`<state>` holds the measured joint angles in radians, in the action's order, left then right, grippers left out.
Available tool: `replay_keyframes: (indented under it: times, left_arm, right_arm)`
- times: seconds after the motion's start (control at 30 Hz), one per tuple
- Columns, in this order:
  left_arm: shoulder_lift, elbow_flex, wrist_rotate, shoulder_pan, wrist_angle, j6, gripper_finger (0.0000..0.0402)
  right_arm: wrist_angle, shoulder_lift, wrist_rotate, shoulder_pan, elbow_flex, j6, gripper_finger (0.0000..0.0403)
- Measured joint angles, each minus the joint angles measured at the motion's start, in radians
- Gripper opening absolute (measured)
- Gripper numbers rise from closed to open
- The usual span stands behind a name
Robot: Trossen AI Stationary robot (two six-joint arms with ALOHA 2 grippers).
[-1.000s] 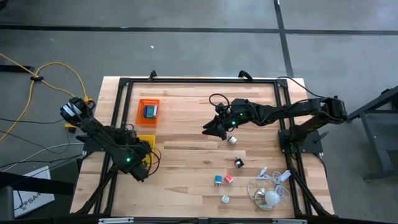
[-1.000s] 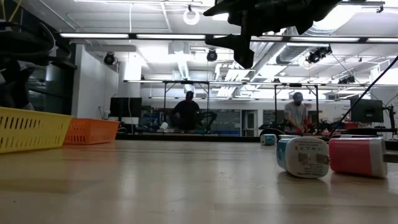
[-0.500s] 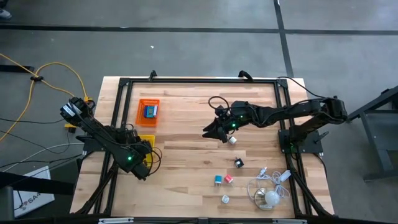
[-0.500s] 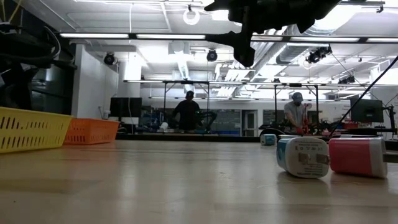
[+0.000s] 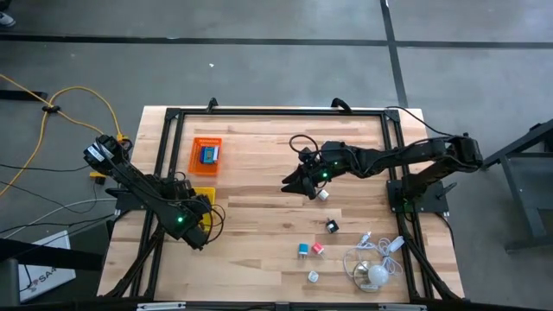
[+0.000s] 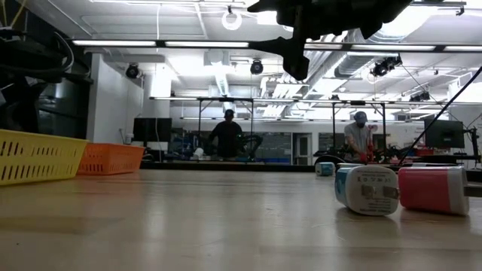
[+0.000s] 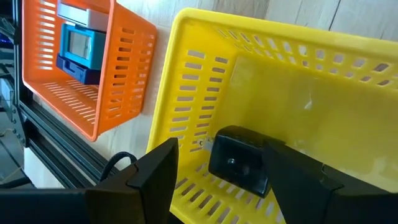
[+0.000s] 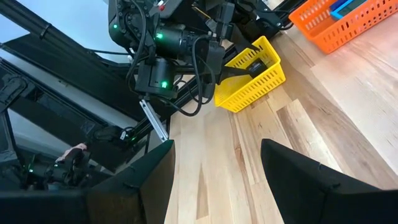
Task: Pick & Place Office items
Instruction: Put the white charger adapter into the yellow basket
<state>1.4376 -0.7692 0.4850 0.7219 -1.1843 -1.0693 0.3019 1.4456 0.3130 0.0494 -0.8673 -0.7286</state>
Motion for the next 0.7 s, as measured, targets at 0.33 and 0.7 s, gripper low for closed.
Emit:
replay_keyframes:
  times: [0.33, 0.7]
  left_arm:
    - [0.000, -0.074, 0.025, 0.000, -0.144, 0.005, 0.0223]
    - [-0.018, -0.241, 0.315, -0.022, -0.162, 0.160, 0.0223]
  right_arm:
    - [0.000, 0.000, 0.000, 0.001, 0.000, 0.001, 0.0225]
    - [-0.097, 0.000, 0.101, 0.063, 0.000, 0.080, 0.0225]
